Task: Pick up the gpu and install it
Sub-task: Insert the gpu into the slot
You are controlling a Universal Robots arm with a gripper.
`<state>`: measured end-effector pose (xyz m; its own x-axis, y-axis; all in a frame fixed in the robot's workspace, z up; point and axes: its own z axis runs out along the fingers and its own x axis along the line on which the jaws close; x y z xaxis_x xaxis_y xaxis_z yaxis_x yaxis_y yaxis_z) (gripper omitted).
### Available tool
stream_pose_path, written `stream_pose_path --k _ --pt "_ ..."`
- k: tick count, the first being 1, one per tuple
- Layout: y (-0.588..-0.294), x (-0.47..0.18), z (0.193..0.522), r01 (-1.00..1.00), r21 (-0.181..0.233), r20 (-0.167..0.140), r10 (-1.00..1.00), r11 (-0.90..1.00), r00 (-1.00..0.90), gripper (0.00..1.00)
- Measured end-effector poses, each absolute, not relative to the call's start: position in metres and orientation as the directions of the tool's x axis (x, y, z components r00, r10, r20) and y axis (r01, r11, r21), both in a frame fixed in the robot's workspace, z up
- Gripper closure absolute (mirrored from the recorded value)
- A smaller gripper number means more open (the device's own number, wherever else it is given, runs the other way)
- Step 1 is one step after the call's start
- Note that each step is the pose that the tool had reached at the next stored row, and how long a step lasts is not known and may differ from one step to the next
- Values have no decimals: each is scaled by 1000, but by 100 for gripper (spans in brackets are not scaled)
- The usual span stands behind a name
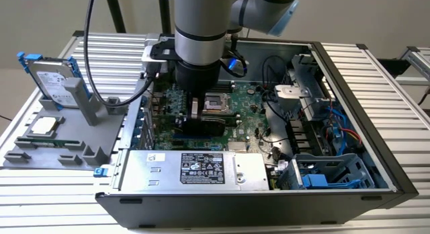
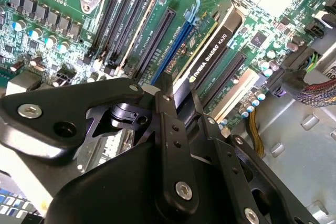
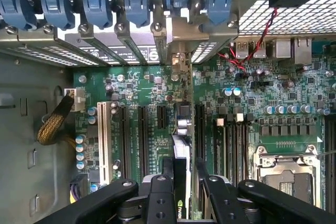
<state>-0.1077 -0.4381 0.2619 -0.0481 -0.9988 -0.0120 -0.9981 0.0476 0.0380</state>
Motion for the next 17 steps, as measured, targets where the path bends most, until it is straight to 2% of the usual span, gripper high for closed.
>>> stream_pose_path --k 17 --pt "-439 -108 259 -998 38 -12 -999 48 -49 100"
